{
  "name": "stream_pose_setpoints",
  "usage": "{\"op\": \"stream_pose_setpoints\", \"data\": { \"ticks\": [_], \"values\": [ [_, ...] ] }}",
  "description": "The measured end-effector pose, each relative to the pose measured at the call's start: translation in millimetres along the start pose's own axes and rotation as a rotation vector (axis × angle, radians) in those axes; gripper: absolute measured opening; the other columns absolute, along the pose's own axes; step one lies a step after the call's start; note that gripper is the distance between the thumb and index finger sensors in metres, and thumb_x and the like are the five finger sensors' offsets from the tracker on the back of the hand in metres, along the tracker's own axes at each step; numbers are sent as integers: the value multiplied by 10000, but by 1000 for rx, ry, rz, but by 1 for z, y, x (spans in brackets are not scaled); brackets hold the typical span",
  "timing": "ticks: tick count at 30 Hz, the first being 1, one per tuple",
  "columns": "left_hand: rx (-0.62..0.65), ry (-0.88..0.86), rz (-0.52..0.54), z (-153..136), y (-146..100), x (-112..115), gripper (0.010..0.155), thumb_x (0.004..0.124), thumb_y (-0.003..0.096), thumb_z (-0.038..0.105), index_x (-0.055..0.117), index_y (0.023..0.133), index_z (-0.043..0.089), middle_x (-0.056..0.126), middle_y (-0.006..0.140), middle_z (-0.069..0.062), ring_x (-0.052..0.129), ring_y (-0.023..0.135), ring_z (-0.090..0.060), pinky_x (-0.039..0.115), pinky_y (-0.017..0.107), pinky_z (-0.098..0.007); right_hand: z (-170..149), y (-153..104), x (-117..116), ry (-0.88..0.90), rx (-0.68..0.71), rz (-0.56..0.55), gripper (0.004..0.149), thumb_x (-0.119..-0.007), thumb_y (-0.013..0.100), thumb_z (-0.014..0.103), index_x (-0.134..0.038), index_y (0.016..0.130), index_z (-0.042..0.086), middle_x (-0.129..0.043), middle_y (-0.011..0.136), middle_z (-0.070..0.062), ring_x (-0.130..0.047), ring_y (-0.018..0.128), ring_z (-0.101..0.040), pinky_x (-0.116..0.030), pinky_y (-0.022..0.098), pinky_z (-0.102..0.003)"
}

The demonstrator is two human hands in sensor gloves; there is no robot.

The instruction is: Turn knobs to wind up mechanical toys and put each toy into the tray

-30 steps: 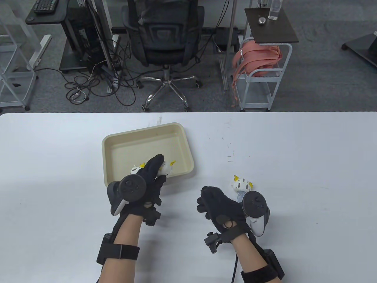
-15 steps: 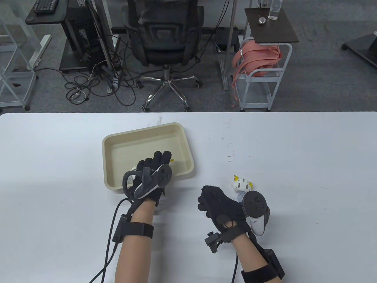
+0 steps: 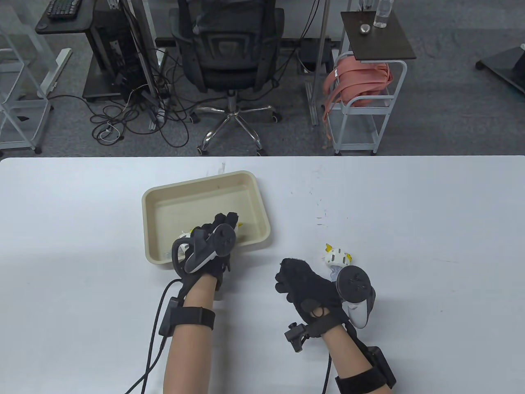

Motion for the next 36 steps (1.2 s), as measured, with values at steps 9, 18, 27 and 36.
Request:
{"op": "stream_pose_setpoints", "data": {
  "ticks": [9,18,27,36],
  "values": [
    [61,-70,-47,8,-9,0,594,757,512,399,617,1088,369,648,1163,3,761,1013,-356,583,757,-562,0,0,0,-19,-1,0,852,-723,500,608,-661,969,-101,-856,869,-326,-955,644,-475,-814,408,-560],
    [80,-253,122,-6,-57,-37,719,787,491,507,506,1126,319,635,1158,-43,837,945,-339,676,722,-504,3,-1,3,-27,14,1,938,-716,498,648,-526,1074,-68,-666,1010,-378,-754,801,-577,-642,542,-680],
    [80,-499,194,-17,-106,-38,801,765,490,613,447,1142,274,626,1144,-136,913,870,-370,783,651,-470,15,-5,9,-110,67,-21,1001,-697,482,702,-424,1134,-7,-422,1114,-395,-491,923,-628,-409,635,-743],
    [114,-416,184,-13,-120,-30,847,781,462,665,472,1139,261,621,1148,-140,866,919,-381,730,665,-532,28,-8,31,-224,101,-125,1057,-703,466,731,-360,1153,4,-248,1156,-372,-265,974,-628,-174,658,-752]
  ]
}}
Point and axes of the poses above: the tracker on the back of each hand, its own z axis roughly to the thumb side, its own y axis roughly from the wrist to the fingertips, x = y × z, the point moved 2 cm from there along y, roughly from the wrist to the fingertips
